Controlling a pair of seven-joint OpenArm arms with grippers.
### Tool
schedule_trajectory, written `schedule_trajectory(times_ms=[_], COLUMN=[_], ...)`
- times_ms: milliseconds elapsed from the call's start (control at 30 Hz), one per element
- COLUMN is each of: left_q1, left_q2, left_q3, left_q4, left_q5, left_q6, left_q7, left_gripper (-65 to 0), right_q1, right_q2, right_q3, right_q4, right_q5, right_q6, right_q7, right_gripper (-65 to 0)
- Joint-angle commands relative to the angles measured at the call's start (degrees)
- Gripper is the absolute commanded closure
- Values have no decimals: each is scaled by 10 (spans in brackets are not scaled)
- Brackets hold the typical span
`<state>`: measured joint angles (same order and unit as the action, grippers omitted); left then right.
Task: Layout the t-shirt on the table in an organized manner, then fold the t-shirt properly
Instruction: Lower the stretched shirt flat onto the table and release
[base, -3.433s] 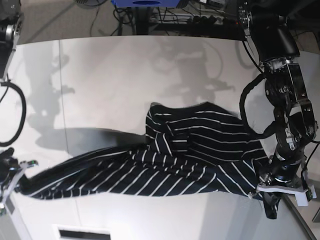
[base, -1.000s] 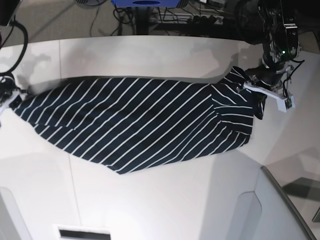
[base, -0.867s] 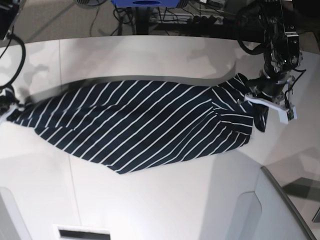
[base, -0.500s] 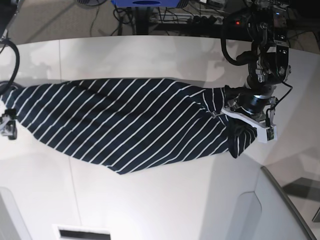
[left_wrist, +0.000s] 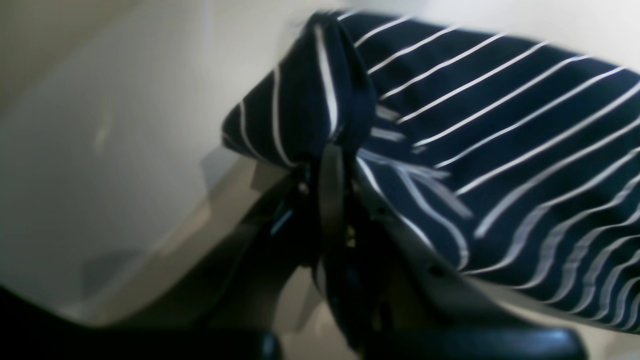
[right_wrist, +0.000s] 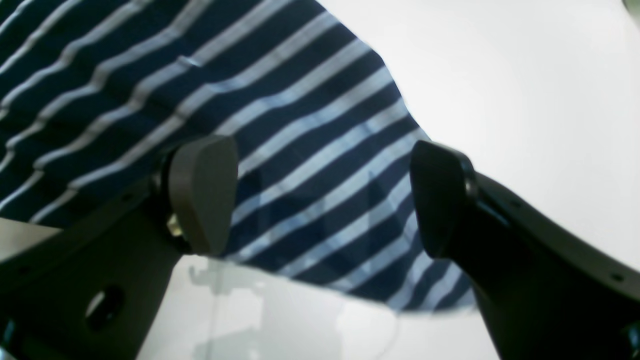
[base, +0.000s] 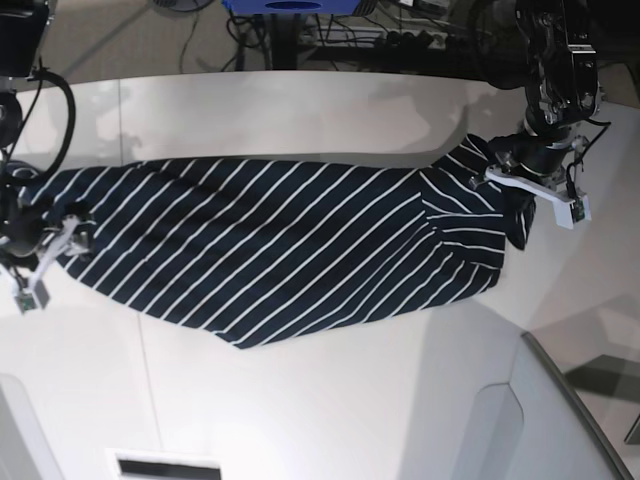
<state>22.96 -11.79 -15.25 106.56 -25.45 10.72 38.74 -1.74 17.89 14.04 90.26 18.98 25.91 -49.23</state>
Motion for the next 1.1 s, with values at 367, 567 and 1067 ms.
schedule_trajectory(times_ms=[367,567,1067], left_q1=[12,12,-137], left_q2=[-7,12,39], left_q3=[-53,-96,244], left_q4=[-16,20,-168], left_q5=[0,-6,0], left_q6=[4,1,5], left_q7=[-10,-10,-78], left_gripper=[-502,-523,0], right_q1=[10,10,82], right_q2=[13,25,55], right_q3=[-11,-13,-78], right_q4=[-27,-33,-238], right_q5=[2,2,1], right_q6=[-1,-1,0], right_q7=[12,12,119], right_gripper=[-506,-506,-107])
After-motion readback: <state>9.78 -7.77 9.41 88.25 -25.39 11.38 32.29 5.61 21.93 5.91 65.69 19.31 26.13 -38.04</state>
